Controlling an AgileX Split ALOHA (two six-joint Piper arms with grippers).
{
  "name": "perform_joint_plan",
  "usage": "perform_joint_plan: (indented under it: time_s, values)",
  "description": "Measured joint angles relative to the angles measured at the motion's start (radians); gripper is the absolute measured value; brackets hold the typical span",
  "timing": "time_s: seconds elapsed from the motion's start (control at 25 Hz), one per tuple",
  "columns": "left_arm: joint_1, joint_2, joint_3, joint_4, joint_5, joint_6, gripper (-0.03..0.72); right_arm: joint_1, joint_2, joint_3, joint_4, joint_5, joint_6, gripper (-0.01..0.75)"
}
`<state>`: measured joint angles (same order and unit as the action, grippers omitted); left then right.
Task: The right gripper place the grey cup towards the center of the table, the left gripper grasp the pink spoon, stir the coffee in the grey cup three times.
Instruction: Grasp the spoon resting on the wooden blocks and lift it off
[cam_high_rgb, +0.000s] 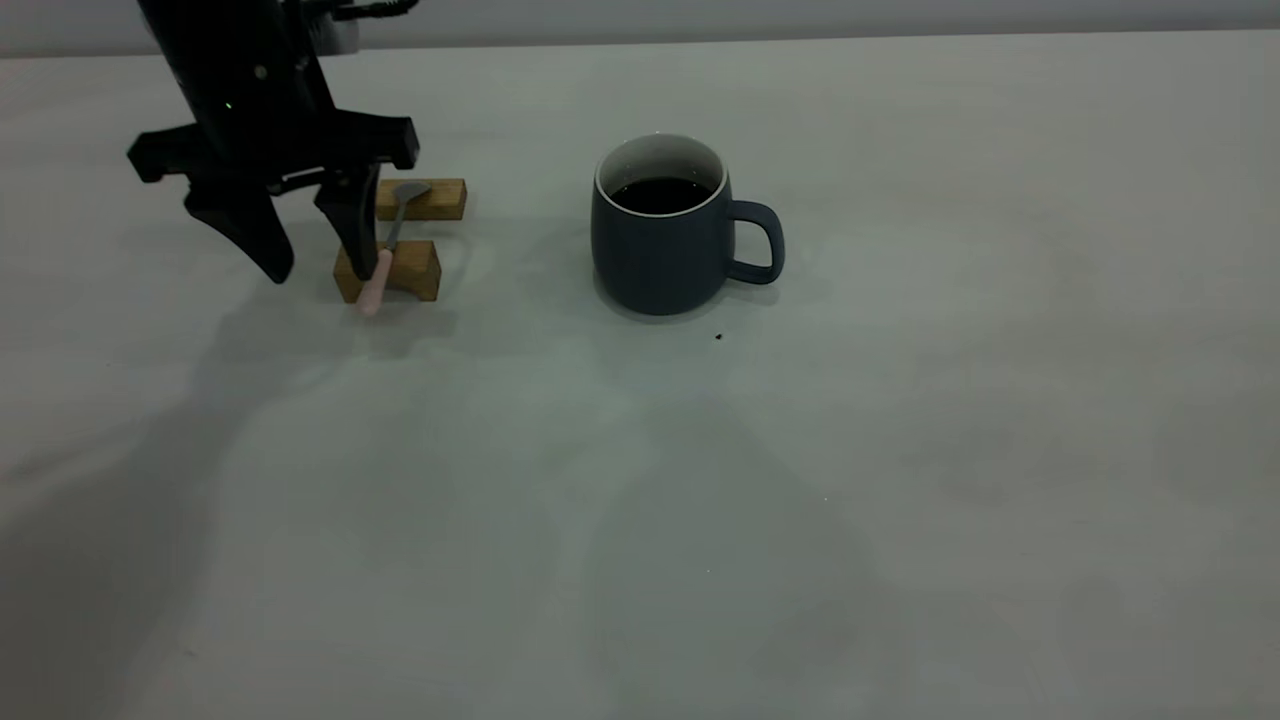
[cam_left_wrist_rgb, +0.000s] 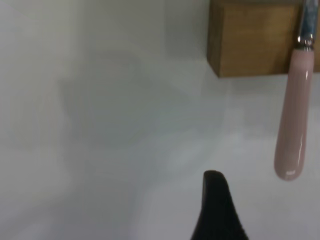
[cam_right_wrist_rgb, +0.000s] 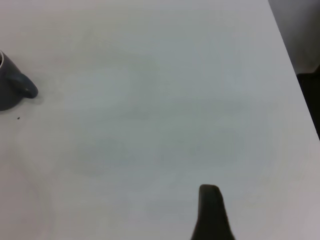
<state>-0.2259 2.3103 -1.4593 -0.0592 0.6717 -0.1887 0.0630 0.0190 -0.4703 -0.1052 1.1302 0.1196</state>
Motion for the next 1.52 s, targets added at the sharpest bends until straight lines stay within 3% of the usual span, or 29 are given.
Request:
perform_joint_plan:
  time_s: [0.32,1.0,1.16,1.36,1.52]
  values:
    - [-0.021,0.009,-0.002,-0.031,-0.065,-0.002,0.571,0.0,0.0,0.0,0.0,0.0,0.0,0.582]
    - [-0.024,0.164,-0.101,-0.034,-0.082,-0.027,0.555,0.0,0.0,0.0,0.0,0.0,0.0,0.582]
    - [-0.024,0.165,-0.107,-0.034,-0.068,-0.031,0.439,0.0,0.0,0.0,0.0,0.0,0.0,0.582]
    - [-0.024,0.164,-0.116,-0.034,-0.041,-0.047,0.13,0.0,0.0,0.0,0.0,0.0,0.0,0.582]
    - [-0.024,0.133,-0.147,-0.034,0.039,-0.05,0.135,0.0,0.0,0.0,0.0,0.0,0.0,0.582]
